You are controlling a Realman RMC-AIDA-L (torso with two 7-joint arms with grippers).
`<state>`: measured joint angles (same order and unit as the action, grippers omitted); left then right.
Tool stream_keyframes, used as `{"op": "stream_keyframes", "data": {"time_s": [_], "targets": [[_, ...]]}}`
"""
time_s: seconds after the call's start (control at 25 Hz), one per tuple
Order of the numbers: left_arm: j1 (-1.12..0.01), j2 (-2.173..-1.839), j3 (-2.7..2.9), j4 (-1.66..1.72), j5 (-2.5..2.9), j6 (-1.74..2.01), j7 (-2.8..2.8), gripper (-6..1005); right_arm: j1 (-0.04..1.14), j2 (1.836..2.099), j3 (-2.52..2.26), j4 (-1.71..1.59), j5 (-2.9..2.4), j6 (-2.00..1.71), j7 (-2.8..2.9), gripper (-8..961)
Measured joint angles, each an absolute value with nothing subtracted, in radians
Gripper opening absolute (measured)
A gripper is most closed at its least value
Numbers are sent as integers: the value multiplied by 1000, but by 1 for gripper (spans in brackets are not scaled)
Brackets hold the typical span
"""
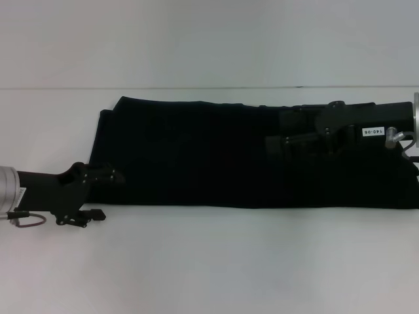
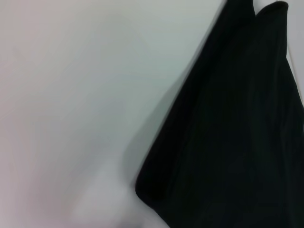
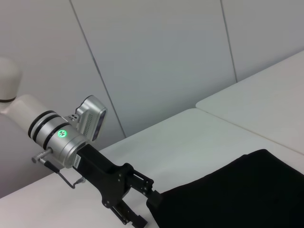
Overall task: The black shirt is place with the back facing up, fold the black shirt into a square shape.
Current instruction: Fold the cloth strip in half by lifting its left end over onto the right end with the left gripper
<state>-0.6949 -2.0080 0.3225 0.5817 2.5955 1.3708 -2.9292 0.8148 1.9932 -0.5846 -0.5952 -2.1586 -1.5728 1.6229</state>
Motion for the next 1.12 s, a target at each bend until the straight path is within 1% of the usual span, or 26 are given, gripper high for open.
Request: {"op": "stream_keyframes", "data": {"time_s": [1.12], "targets": [[-689,-2008,321,565,2592,1261,-2925,898,813,1994,-580,-595,-2157,-1566,1627,914]]}}
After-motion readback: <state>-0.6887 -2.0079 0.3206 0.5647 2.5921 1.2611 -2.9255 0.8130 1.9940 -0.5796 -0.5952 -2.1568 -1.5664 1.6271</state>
